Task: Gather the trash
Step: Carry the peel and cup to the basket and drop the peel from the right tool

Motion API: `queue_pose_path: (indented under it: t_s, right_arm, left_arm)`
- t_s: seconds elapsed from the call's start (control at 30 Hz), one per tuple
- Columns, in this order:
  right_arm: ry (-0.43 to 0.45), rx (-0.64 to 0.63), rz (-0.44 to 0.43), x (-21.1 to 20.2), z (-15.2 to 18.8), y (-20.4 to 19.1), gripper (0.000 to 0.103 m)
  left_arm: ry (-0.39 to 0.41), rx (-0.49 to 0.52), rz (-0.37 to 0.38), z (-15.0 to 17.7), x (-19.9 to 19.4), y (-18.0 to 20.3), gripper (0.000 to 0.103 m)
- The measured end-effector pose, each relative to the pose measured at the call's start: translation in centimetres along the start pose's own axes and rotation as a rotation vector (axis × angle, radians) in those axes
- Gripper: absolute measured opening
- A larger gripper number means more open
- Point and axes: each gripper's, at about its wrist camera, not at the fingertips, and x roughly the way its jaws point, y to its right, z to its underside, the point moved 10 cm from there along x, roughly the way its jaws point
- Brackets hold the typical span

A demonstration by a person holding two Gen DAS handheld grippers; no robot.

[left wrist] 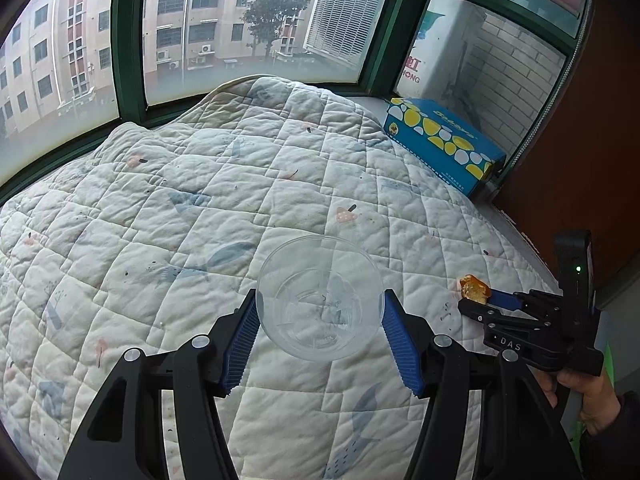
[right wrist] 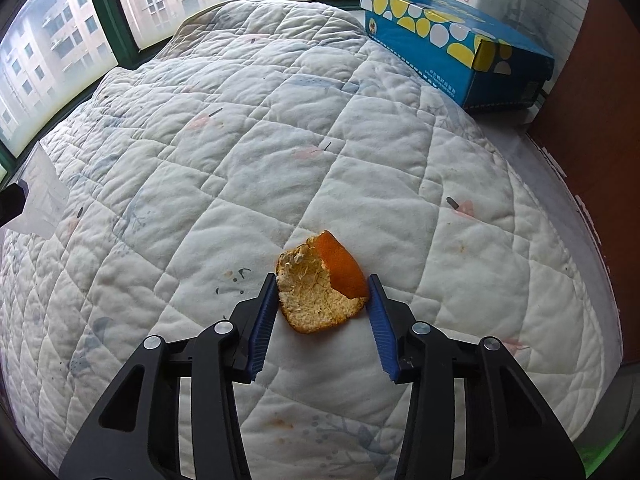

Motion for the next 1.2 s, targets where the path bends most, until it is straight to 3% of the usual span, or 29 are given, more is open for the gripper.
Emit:
queue_pose_path:
  t_s: [0.17,0.6,1.2]
  right_arm:
    - [0.020,0.019,-0.024,-1.3,0.2,-0.2,0.035]
    - [0.107,0.062,-0.071,-7.6,2.7,-0.8,0.034]
    - [0.237,0.204,-0.042,-18.9,10.3,4.0,0.034]
  left_arm:
    - [0.003,0.011,0.004,0.3,-0.5,0.8,0.059]
    - [0.031,0.038,0.027,1.2,-3.7,3.9,0.059]
    - [0.070,0.147,0.136,3.9,-8.5,14.2,0.059]
